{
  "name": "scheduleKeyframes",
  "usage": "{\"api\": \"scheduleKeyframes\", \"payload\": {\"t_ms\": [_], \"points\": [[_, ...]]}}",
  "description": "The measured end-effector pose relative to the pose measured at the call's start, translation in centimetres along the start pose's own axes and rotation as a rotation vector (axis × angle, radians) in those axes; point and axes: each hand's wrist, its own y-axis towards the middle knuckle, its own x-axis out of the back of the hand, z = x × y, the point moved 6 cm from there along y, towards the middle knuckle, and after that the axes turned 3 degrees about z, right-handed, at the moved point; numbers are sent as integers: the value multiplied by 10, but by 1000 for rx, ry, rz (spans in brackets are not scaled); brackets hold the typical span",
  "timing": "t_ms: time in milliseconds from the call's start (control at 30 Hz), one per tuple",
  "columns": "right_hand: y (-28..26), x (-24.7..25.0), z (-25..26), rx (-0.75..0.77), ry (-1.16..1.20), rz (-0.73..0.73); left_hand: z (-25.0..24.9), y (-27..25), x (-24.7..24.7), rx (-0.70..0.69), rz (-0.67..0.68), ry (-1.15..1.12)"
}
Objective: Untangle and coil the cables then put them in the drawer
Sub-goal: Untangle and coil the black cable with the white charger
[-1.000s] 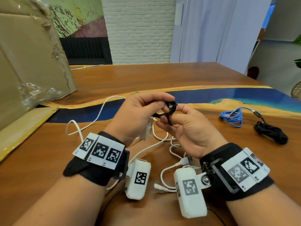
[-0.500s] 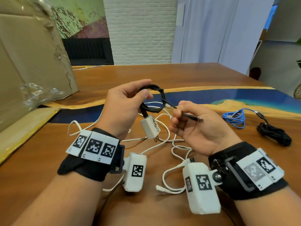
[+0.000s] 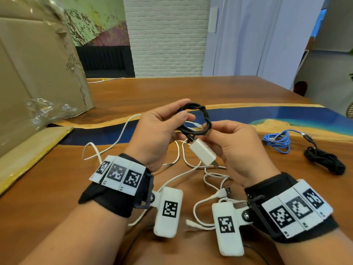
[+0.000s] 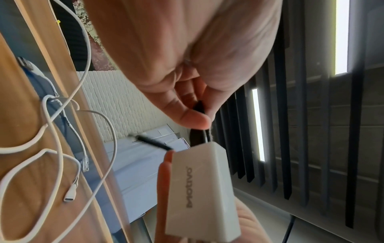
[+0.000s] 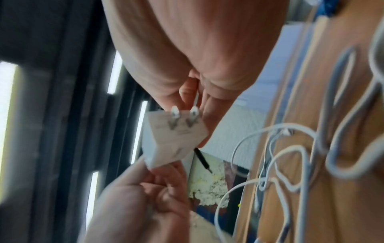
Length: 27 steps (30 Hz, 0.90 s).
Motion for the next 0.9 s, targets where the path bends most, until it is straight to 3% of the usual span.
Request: {"api": "scheduleKeyframes", "payload": {"t_ms": [167,400,567,733,900], "points": [[-3,-11,-1,-111,340,104,-2,1,5,-8,-42,20],[-1,-8,-5,-144,259,120,-3,-1,-1,-36,-13,145],[0,-9,-14,-223,367,127,-5,-3,-5,-82,35,229],[2,-8,-19,-241,446,93,-2,-1,-4,-86,-1,247],[0,-10,-15,-243,398,195,3,0,2,21,-30,142]]}}
